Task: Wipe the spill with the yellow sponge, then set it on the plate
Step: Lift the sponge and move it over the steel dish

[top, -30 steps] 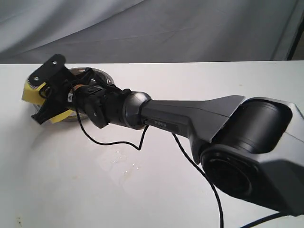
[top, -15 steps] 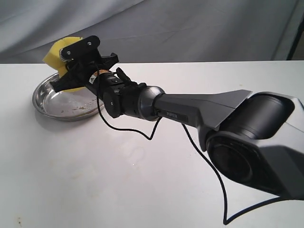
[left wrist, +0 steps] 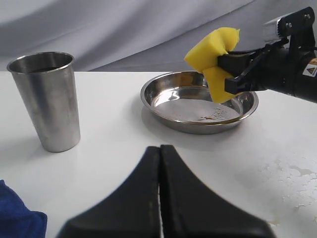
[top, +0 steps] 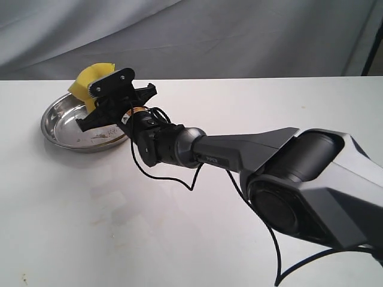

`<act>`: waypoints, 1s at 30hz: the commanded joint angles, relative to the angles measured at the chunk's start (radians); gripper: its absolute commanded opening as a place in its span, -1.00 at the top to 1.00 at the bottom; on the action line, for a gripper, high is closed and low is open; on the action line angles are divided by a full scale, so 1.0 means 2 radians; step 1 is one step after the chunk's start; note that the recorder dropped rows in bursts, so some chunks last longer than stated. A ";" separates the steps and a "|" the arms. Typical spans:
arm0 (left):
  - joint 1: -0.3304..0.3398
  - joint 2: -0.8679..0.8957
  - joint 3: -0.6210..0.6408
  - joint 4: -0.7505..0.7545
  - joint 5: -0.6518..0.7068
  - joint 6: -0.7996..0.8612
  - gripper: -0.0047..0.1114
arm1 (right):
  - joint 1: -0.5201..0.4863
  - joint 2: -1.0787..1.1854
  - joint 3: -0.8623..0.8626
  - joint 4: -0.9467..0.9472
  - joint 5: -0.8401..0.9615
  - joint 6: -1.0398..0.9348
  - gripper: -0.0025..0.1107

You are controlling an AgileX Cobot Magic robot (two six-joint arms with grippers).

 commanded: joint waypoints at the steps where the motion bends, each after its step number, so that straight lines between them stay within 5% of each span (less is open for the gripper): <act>1: -0.003 0.002 0.002 -0.001 -0.005 -0.001 0.92 | -0.001 0.004 -0.003 -0.008 -0.012 0.000 0.38; 6: -0.003 0.002 0.002 -0.001 -0.005 -0.001 0.92 | -0.001 0.007 -0.003 -0.005 -0.031 0.001 -0.60; 8: -0.003 0.002 0.002 -0.001 -0.005 -0.002 0.92 | -0.001 0.007 -0.003 -0.005 -0.034 0.003 -0.80; 25: -0.003 0.002 0.002 -0.001 -0.005 -0.001 0.92 | 0.024 -0.036 -0.003 -0.026 -0.040 -0.011 -0.81; 30: -0.003 0.002 0.002 -0.001 -0.005 -0.001 0.92 | 0.031 -0.085 -0.003 -0.021 0.030 -0.034 -0.79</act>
